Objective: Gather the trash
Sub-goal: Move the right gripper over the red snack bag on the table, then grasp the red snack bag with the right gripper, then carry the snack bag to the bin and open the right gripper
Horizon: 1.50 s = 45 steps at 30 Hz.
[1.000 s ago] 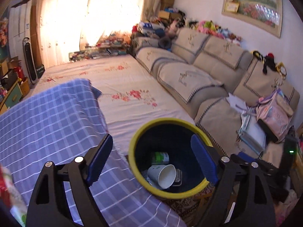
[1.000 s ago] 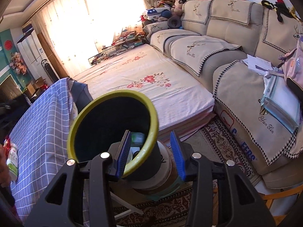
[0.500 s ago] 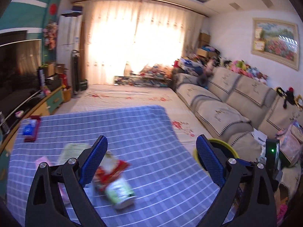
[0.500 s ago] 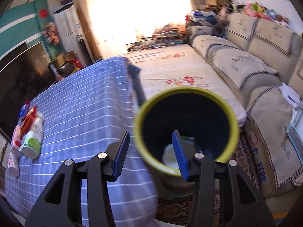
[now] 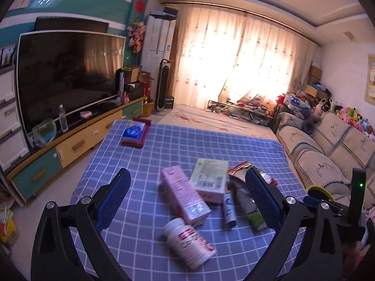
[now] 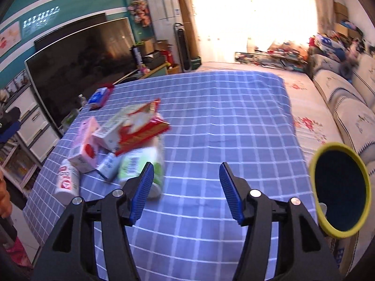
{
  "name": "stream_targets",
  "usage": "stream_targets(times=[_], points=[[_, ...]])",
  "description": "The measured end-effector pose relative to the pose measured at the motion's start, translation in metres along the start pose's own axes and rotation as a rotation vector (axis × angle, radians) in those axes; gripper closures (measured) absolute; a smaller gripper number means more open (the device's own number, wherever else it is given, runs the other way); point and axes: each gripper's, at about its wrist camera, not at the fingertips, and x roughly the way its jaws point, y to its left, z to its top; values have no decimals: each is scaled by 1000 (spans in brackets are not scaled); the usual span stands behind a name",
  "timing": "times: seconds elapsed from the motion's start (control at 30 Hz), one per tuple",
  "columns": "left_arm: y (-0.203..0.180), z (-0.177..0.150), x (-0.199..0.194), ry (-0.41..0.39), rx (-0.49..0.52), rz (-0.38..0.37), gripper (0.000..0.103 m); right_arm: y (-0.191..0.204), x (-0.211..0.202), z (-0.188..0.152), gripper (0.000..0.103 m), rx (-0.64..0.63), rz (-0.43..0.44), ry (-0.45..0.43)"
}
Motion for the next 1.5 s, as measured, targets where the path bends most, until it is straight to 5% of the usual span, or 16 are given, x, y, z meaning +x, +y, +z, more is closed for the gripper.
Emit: stream_targets(times=[0.37, 0.73, 0.93, 1.5], points=[[9, -19, 1, 20, -26, -14, 6, 47, 37, 56, 28, -147, 34, 0], [11, -22, 6, 36, -39, -24, 6, 70, 82, 60, 27, -284, -23, 116], [7, -21, 11, 43, -36, -36, 6, 64, 92, 61, 55, -281, -34, 157], [-9, -20, 18, 53, -10, -32, 6, 6, 26, 68, 59, -125, -14, 33]])
